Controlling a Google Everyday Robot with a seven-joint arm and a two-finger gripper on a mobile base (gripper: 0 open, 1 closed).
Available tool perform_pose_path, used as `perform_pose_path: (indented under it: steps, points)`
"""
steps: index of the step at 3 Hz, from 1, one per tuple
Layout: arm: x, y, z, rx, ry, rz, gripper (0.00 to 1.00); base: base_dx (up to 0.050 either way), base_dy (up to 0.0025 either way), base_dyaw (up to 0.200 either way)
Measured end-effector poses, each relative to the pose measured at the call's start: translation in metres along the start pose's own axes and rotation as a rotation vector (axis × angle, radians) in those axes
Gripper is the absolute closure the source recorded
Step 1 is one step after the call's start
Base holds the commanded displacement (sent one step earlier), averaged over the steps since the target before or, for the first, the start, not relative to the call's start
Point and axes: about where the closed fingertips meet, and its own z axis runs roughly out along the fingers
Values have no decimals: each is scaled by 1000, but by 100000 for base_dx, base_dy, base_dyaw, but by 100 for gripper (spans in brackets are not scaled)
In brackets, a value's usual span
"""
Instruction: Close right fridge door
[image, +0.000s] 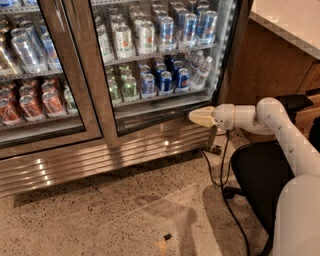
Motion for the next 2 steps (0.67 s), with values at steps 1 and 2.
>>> perform_pose_path:
  steps: [1,2]
  points:
    - [0,0,0,0,0,0,100,0,0,0]
    - [-11,-1,23,-46,-34,-52,100,0,0,0]
